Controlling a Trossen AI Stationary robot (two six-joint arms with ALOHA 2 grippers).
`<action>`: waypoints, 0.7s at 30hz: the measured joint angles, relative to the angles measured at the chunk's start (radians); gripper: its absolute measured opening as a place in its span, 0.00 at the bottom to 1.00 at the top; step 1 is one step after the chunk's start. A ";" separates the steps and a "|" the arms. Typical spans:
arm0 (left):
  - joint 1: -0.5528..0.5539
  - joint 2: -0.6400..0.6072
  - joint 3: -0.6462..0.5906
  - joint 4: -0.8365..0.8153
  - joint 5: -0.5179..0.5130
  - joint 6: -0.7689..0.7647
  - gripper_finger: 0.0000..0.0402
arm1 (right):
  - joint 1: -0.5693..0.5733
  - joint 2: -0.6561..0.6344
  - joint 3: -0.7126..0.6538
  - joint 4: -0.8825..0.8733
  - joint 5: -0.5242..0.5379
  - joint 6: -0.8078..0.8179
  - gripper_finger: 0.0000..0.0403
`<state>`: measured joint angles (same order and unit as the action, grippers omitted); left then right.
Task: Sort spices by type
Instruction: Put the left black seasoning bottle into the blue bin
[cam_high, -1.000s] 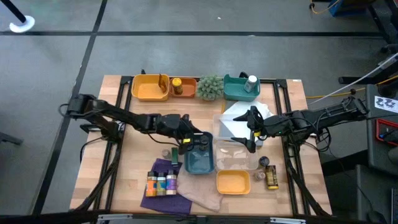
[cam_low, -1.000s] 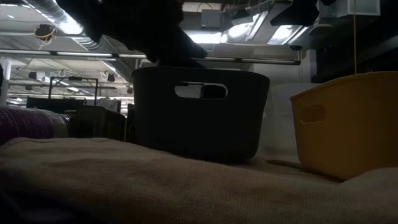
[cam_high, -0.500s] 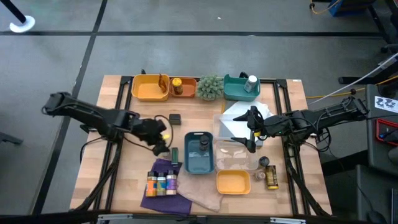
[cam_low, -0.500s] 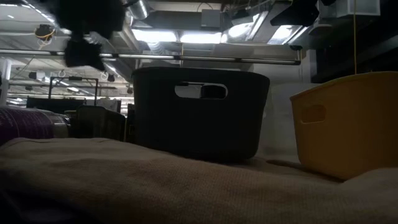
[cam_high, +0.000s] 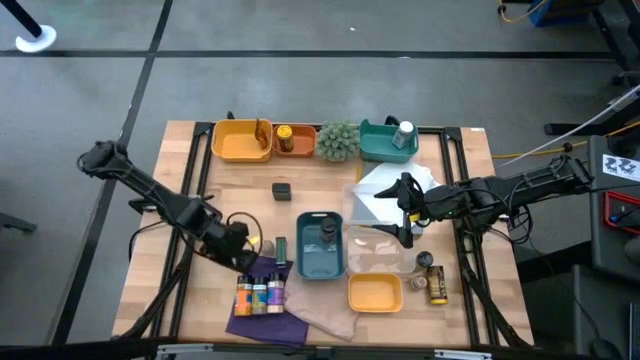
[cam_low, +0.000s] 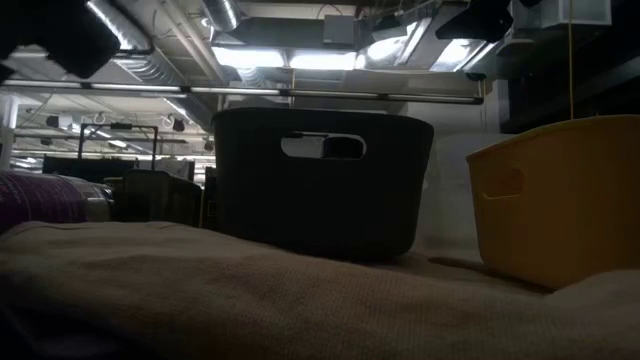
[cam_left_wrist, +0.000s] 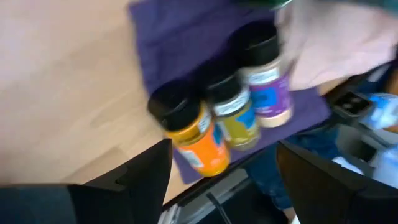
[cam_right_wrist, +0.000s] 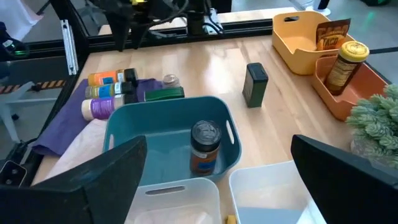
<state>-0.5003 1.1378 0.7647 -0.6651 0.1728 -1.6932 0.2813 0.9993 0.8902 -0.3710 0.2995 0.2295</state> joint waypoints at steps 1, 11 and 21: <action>-0.015 0.013 0.000 0.000 0.001 -0.025 0.67 | 0.000 0.000 0.000 0.000 0.000 0.000 0.99; -0.116 0.163 0.000 0.088 0.034 -0.176 0.67 | 0.000 0.000 0.000 -0.051 -0.006 0.000 0.99; -0.140 0.287 0.000 0.161 0.034 -0.195 0.67 | 0.000 0.000 0.000 -0.052 -0.006 0.000 0.99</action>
<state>-0.6404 1.4249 0.7647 -0.5037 0.2071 -1.8885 0.2813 0.9993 0.8902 -0.4229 0.2939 0.2298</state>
